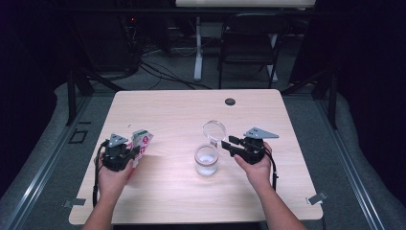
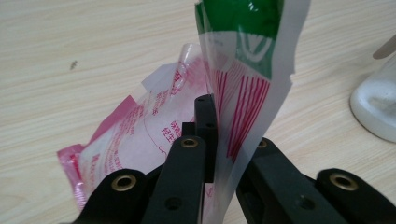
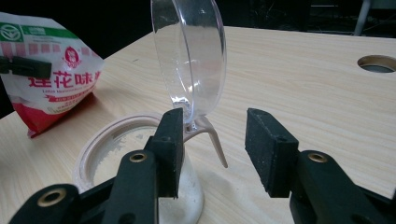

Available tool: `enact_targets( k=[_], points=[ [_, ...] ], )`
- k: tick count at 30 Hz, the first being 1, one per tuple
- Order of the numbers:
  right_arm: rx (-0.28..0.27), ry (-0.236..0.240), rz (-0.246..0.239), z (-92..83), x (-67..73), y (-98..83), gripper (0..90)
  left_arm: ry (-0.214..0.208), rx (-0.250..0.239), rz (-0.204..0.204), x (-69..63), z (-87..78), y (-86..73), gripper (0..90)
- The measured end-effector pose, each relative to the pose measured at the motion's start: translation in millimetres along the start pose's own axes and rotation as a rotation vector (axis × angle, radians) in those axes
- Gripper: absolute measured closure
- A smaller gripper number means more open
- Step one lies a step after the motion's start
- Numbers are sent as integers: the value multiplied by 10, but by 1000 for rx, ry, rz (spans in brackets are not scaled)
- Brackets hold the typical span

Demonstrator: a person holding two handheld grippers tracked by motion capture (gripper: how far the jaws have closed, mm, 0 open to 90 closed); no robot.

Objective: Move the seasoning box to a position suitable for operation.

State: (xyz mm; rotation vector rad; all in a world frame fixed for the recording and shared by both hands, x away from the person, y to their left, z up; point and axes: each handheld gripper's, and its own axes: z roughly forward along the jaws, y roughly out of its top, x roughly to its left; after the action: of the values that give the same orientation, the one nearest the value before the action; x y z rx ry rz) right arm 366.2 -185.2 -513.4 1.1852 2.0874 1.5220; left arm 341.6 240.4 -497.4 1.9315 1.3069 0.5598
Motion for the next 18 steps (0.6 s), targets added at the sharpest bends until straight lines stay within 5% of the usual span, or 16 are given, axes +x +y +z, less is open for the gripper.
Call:
enact_targets(
  k=[3,16,18],
  points=[
    [1,-1,-1,1,-1,-2,573,33,4,31,72,-101,45,900],
    [3,-2,6,7,-2,-8,573,46,-25,-2,368,-369,241,900],
    [3,-2,7,3,-7,-7,573,21,-31,-26,437,-391,279,900]
  ],
)
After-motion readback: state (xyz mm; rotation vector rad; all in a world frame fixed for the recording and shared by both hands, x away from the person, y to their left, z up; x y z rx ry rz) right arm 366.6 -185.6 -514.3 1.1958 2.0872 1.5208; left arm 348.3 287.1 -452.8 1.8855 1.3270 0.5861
